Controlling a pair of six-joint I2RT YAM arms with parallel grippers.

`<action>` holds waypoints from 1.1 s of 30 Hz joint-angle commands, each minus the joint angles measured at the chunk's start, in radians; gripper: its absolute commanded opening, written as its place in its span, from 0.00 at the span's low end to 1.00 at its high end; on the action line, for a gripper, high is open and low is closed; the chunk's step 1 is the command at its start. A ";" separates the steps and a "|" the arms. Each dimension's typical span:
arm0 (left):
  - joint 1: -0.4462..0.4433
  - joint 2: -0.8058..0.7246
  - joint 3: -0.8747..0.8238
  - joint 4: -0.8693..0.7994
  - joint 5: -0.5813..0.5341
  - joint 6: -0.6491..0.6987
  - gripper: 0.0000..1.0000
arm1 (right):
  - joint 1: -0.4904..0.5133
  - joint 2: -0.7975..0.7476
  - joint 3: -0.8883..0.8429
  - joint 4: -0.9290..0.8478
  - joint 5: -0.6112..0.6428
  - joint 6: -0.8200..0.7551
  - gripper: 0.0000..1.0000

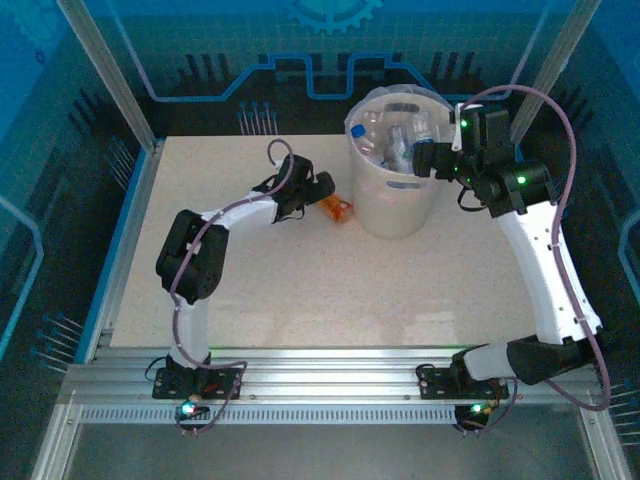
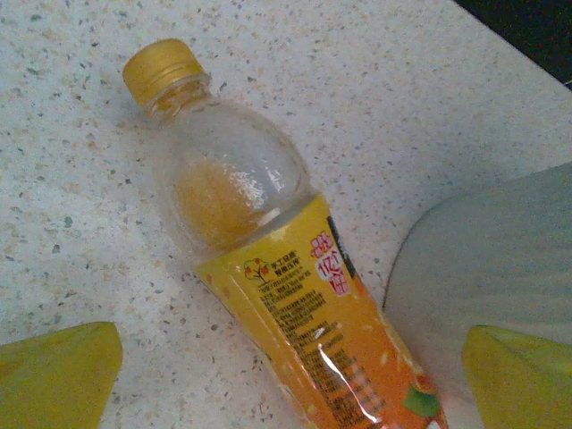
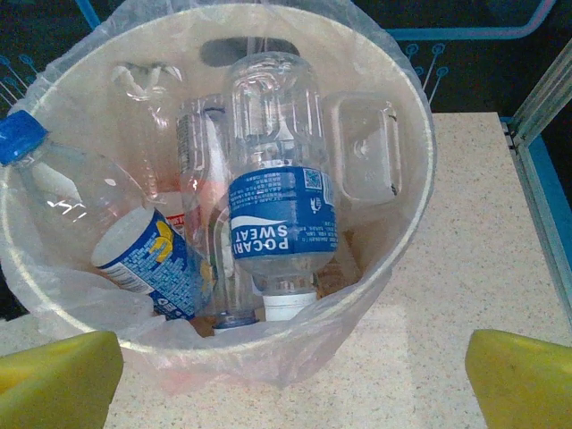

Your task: Put the plastic bottles in the bin

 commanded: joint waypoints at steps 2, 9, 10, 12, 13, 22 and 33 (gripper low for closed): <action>0.006 0.066 0.080 -0.102 -0.011 -0.053 0.99 | 0.016 -0.029 -0.026 0.033 -0.006 0.025 1.00; 0.005 0.136 0.154 -0.146 0.008 -0.048 0.99 | 0.021 -0.038 -0.044 0.044 -0.006 0.034 1.00; 0.005 0.145 0.165 -0.152 0.011 -0.044 0.99 | 0.019 -0.036 -0.046 0.045 -0.008 0.033 1.00; 0.004 0.164 0.189 -0.171 0.013 -0.033 0.99 | 0.022 -0.030 -0.043 0.046 -0.012 0.034 1.00; 0.005 0.172 0.198 -0.181 0.014 -0.028 0.99 | 0.021 -0.027 -0.043 0.044 -0.012 0.034 1.00; 0.001 0.243 0.274 -0.245 0.031 0.002 0.99 | 0.028 -0.009 -0.043 0.048 -0.014 0.039 1.00; -0.018 0.223 0.247 -0.286 0.006 0.063 0.91 | 0.039 -0.009 -0.057 0.050 -0.013 0.051 1.00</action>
